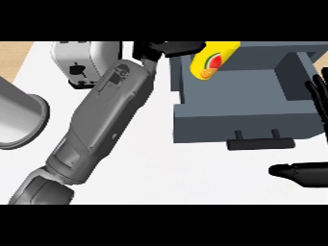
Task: Pick up the cup, place it into the drawer and close the drawer
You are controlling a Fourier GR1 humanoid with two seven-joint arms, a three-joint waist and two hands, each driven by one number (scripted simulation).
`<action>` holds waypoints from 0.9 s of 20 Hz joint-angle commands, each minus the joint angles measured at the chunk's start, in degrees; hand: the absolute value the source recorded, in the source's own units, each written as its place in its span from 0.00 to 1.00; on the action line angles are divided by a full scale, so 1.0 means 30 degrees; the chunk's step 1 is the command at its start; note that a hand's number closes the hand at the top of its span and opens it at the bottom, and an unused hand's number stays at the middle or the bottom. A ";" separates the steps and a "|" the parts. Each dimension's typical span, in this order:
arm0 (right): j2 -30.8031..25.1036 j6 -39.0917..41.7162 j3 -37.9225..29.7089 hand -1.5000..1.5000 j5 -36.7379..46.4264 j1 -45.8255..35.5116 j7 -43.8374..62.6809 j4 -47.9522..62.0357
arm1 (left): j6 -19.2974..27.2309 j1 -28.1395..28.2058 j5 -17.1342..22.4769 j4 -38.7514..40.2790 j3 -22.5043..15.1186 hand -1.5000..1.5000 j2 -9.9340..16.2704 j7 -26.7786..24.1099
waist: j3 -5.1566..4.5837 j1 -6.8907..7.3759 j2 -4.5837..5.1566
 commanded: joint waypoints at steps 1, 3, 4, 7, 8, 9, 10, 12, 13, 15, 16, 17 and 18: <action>-0.0408 0.0206 -0.0461 0.00 -0.0058 -0.0970 -0.0755 0.1458 | 0.0600 -0.1470 0.1299 0.2216 -0.0822 1.00 -0.0005 -0.0177 | 0.0007 -0.0042 0.0063; -0.0434 0.0484 -0.0421 0.00 -0.0828 -0.0360 0.0456 -0.0169 | 0.1571 -0.1532 0.2272 0.2107 -0.2144 1.00 -0.0005 0.0551 | 0.0003 -0.0192 -0.0006; -0.0379 0.0268 -0.0194 0.00 -0.0324 -0.0562 0.0338 0.0061 | 0.1363 -0.2563 0.2379 0.3411 -0.1877 1.00 -0.0005 0.0103 | 0.0005 -0.0367 0.0084; 0.0097 0.0070 0.0434 0.00 0.0218 -0.0078 0.0160 -0.0353 | 0.0835 -0.1436 0.3562 0.3386 -0.3526 1.00 -0.0005 -0.0700 | 0.0001 -0.0384 0.0059; 0.0025 -0.0380 0.0015 0.00 0.0143 -0.1292 0.0269 0.0530 | 0.0979 -0.2344 0.3311 0.3711 -0.3390 1.00 -0.0005 -0.0443 | 0.0003 -0.0208 0.0069; -0.0477 0.0247 -0.0352 0.00 -0.0297 -0.1320 0.0111 0.1237 | 0.2224 -0.0725 0.4506 0.2631 -0.5296 1.00 -0.0005 -0.0861 | 0.0008 -0.0410 0.0057; -0.0639 0.0816 -0.0566 0.00 -0.0698 0.0082 -0.0295 0.0117 | 0.1829 -0.1006 0.3744 0.4174 -0.4828 1.00 -0.0005 -0.1619 | 0.0011 -0.0636 0.0119; 0.0216 0.0192 0.0392 0.00 0.0379 0.0184 -0.0735 0.0409 | 0.2018 -0.1290 0.4145 0.4600 -0.5513 1.00 -0.0005 -0.0993 | 0.0011 -0.0551 0.0127; -0.0015 0.0657 0.0378 0.00 0.0214 0.0368 -0.1073 0.0481 | 0.3075 -0.2461 0.4223 0.4454 -0.6242 1.00 -0.0005 0.0309 | 0.0021 -0.0753 0.0121; -0.0190 0.0541 -0.0032 0.00 -0.0274 0.0309 -0.0297 -0.0389 | 0.2476 -0.1815 0.3960 0.5186 -0.6658 1.00 -0.0005 -0.0330 | 0.0008 -0.0613 0.0116; 0.0446 -0.0332 0.0734 0.00 0.0662 -0.0867 -0.0185 0.0352 | 0.2077 -0.2145 0.3763 0.5655 -0.6817 1.00 -0.0005 -0.0216 | 0.0007 -0.0485 0.0179; 0.0148 0.0169 0.0474 0.00 0.0406 -0.0096 -0.0504 0.0132 | 0.2629 -0.2316 0.4113 0.5342 -0.7662 1.00 -0.0005 0.0653 | 0.0016 -0.0810 0.0174; -0.0474 0.0602 -0.0189 0.00 -0.0380 -0.0241 0.0027 -0.0186 | 0.2572 -0.1487 0.4374 0.4839 -0.8075 0.00 -0.0005 0.0285 | 0.0009 -0.0666 0.0121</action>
